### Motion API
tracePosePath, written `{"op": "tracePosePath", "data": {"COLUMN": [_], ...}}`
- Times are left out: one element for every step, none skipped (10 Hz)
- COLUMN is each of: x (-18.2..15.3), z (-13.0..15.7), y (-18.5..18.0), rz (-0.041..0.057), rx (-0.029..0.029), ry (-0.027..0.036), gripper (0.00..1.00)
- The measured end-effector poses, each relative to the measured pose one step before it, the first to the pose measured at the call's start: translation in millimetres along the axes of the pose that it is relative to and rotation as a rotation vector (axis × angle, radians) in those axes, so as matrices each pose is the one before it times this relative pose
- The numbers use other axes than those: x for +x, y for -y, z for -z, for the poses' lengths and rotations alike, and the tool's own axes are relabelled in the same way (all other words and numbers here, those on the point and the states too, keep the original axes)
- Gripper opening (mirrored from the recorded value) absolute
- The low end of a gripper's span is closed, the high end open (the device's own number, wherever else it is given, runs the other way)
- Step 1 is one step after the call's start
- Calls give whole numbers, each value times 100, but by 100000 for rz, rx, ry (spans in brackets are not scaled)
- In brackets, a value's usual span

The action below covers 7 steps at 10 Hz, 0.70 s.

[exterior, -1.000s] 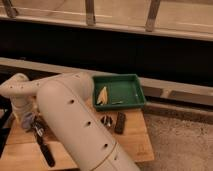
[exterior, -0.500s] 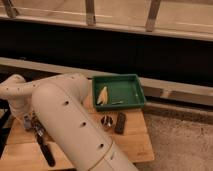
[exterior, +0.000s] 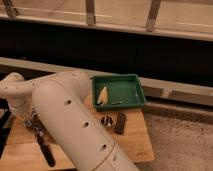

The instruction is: Place towel in metal cup

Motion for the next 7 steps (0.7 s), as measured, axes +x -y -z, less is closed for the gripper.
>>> {"op": "tracePosePath", "data": {"x": [-157, -214, -225, -341, -103, 93, 737], "z": [1698, 2053, 1946, 2532, 1890, 1859, 1613], "y": [268, 145, 281, 1020, 994, 1486, 2381], "rz": [-300, -57, -399, -1233, -1764, -2664, -4042], "rx": [549, 581, 453, 1391, 1379, 1859, 2670], "ry": [2503, 2688, 2487, 3400, 2200, 1952, 1034], "gripper": [0, 0, 0, 0, 0, 0, 0]}}
